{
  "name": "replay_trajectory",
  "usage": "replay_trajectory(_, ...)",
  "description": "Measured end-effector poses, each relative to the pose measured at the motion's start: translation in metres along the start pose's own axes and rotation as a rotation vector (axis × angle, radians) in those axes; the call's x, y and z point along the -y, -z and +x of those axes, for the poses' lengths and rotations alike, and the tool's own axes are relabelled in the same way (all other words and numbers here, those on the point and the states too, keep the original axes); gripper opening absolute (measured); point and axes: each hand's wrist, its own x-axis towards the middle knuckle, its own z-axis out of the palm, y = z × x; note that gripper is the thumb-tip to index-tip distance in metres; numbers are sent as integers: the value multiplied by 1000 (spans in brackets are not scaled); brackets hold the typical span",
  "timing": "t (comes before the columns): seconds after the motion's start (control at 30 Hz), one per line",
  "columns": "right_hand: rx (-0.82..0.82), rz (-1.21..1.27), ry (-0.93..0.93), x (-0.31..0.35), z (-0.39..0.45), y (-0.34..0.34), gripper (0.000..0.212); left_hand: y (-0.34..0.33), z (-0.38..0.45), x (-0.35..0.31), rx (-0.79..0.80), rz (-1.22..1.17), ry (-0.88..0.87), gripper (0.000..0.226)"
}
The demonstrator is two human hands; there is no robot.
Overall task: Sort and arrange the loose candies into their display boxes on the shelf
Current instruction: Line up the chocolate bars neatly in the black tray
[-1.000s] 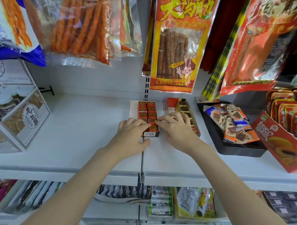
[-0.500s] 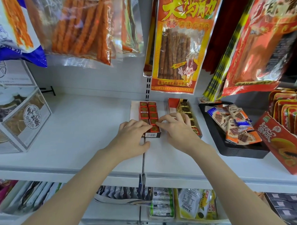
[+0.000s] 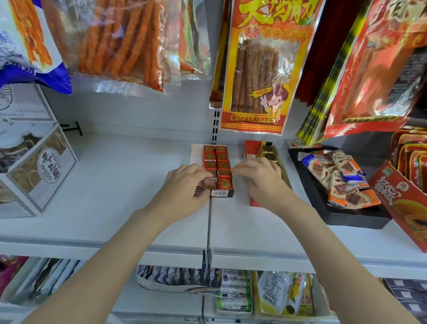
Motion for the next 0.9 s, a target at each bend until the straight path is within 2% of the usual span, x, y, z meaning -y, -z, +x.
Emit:
replay_trajectory(0.23, -111, 36, -69, -24, -22, 15, 49, 6, -5, -3, -126, 33, 83, 28)
replay_trajectory(0.4, -210, 47, -101, -63, -65, 37, 42, -6, 0, -37, -165, -69, -3, 27)
replay_trajectory(0.63, -216, 12, -338, -119, -131, 41, 27, -42, 17, -114, -127, -85, -186, 29)
replay_trajectory(0.73, -186, -2, -307, -126, -139, 35, 27, -62, 22, -137, -54, 1, -245, 37)
replay_trajectory(0.9, -281, 81, -239, -126, -134, 23, 15, -86, 32, -154, -14, 158, -280, 45)
